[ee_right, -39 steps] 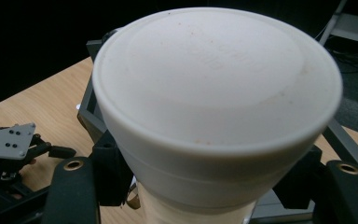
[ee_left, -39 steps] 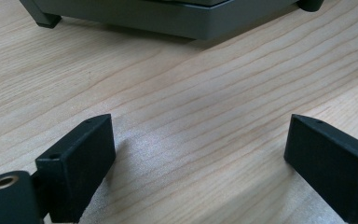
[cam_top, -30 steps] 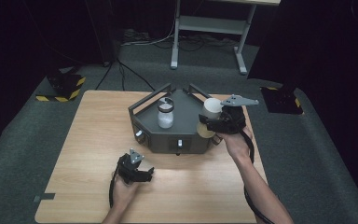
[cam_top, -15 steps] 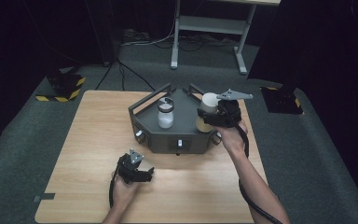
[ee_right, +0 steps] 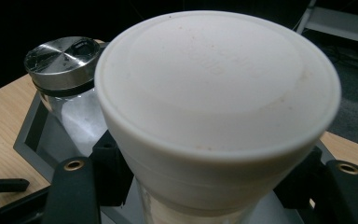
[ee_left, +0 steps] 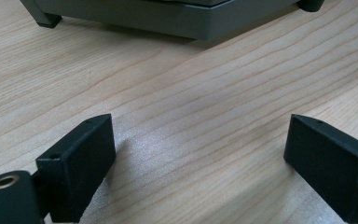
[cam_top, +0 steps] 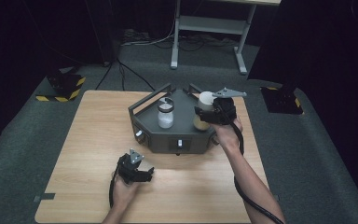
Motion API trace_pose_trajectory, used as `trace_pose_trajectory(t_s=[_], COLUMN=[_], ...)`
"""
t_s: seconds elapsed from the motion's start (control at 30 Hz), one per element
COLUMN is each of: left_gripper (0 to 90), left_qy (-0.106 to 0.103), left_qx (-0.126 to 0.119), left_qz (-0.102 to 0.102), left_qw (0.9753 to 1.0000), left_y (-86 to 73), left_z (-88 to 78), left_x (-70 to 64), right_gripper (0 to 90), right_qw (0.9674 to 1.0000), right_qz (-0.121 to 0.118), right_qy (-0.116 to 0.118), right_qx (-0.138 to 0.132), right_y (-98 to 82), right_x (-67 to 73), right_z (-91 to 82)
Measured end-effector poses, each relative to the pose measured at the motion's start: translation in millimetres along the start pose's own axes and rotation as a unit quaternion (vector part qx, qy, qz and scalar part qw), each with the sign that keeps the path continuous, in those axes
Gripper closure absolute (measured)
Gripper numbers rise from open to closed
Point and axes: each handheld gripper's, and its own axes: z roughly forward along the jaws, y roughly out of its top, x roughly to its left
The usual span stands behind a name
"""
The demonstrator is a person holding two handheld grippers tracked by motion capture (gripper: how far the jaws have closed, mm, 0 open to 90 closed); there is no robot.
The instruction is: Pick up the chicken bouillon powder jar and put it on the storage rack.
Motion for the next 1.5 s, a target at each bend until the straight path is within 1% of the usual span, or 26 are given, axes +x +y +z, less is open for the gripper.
trace_pose_trajectory(t_s=[0.13, 0.53, 0.73, 0.97, 1.33, 1.5], left_gripper=[8.8, 8.8, 8.8, 8.8, 8.9, 8.9], left_qy=[0.000, 0.000, 0.000, 0.000, 0.000, 0.000], left_qx=[0.000, 0.000, 0.000, 0.000, 0.000, 0.000], left_qz=[0.000, 0.000, 0.000, 0.000, 0.000, 0.000], left_qw=[1.0000, 1.0000, 1.0000, 1.0000, 1.0000, 1.0000], left_y=[-0.1, 0.0, 0.0, 0.1, -0.1, -0.1], left_z=[0.0, -0.1, -0.1, -0.1, -0.1, -0.1], left_x=[0.0, 0.0, 0.0, 0.0, 0.0, -0.1], right_gripper=[34.5, 34.6, 34.6, 34.7, 34.7, 34.8], right_qw=[1.0000, 1.0000, 0.9999, 0.9999, 0.9999, 0.9999], right_qz=[-0.002, 0.000, -0.002, 0.001, -0.002, 0.001], right_qy=[-0.002, -0.006, -0.006, -0.004, -0.005, -0.004], right_qx=[0.001, 0.007, 0.009, 0.011, 0.014, 0.015], right_y=[0.5, 0.6, 0.7, 0.4, 0.6, 0.2], right_x=[1.2, 1.1, 1.8, 1.6, 2.7, 1.7], right_z=[3.2, 10.4, 15.0, 19.6, 22.4, 23.6])
